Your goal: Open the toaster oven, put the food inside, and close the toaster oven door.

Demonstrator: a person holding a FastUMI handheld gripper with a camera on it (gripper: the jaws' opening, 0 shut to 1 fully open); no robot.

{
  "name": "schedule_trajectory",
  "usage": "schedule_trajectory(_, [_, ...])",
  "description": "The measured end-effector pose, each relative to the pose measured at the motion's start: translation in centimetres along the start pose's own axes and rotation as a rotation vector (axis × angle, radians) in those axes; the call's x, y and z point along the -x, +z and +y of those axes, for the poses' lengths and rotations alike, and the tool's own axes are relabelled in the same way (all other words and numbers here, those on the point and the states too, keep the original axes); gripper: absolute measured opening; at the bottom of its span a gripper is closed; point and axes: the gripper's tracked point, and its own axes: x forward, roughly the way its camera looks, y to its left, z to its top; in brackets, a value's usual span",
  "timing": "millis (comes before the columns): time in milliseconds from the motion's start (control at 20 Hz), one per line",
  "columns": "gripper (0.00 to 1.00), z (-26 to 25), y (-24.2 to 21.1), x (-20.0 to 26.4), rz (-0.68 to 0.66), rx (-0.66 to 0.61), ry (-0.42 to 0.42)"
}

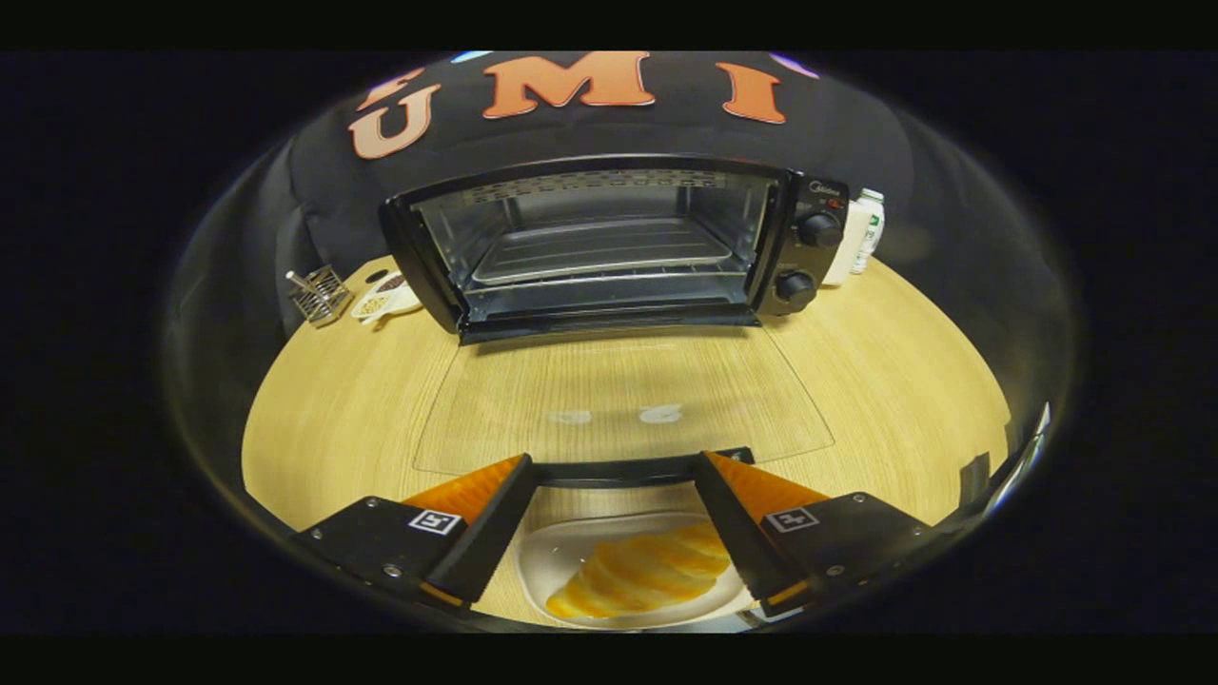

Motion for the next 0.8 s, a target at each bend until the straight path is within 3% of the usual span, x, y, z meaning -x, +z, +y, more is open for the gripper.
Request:
schedule_trajectory(350, [0.99,-0.2,0.2,3.5,-0.035,-0.086,-0.056])
schedule_trajectory(800, [0.99,-0.3,-4.8,8.0,0.007,-0.171,-0.2])
